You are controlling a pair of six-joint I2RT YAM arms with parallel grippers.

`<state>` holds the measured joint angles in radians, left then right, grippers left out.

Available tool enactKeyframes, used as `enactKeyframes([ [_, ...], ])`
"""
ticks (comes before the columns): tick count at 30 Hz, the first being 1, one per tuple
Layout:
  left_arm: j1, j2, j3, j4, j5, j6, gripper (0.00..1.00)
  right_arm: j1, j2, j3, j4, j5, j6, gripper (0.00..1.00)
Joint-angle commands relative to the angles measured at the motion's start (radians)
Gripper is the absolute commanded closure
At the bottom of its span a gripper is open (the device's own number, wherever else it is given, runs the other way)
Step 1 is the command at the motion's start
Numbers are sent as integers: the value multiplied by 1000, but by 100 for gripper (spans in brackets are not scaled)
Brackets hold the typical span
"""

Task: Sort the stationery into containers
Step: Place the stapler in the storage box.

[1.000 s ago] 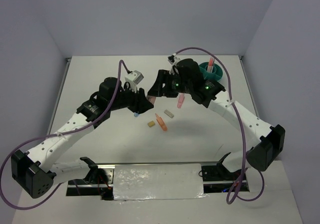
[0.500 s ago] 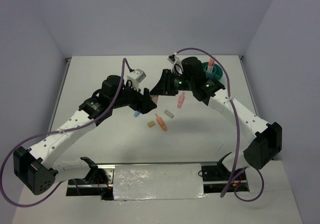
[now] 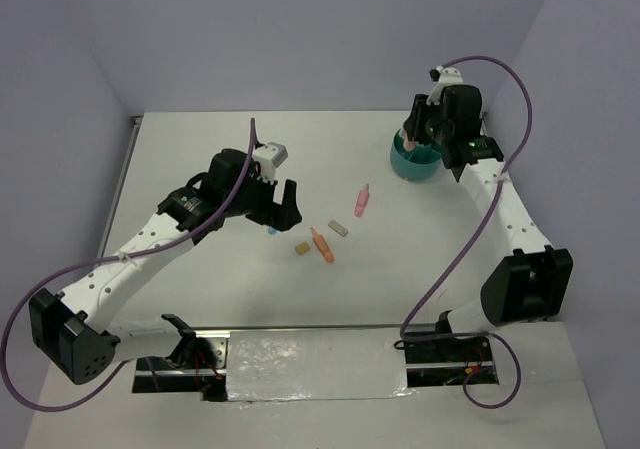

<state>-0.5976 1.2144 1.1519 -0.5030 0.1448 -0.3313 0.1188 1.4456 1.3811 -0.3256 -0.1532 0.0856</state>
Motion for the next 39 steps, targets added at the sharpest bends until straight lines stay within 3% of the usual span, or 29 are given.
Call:
enactKeyframes([
  [1,2,-62,19,-61,44,25,1,-34,55,18,145,315,-201,100],
  [5,2,-96,-9,-83,90,17,1,-91,94,-13,249,373,-202,100],
  [13,2,-121,-23,-115,148,44,1,-277,182,27,296,62,-159,100],
  [17,2,-133,-38,-86,170,22,1,-286,248,55,298,-37,-156,100],
  [27,2,-122,-23,-57,191,-26,1,-317,361,90,307,-118,-122,100],
  [39,4,-133,-27,-32,191,-55,1,-317,447,144,321,-147,-104,98],
])
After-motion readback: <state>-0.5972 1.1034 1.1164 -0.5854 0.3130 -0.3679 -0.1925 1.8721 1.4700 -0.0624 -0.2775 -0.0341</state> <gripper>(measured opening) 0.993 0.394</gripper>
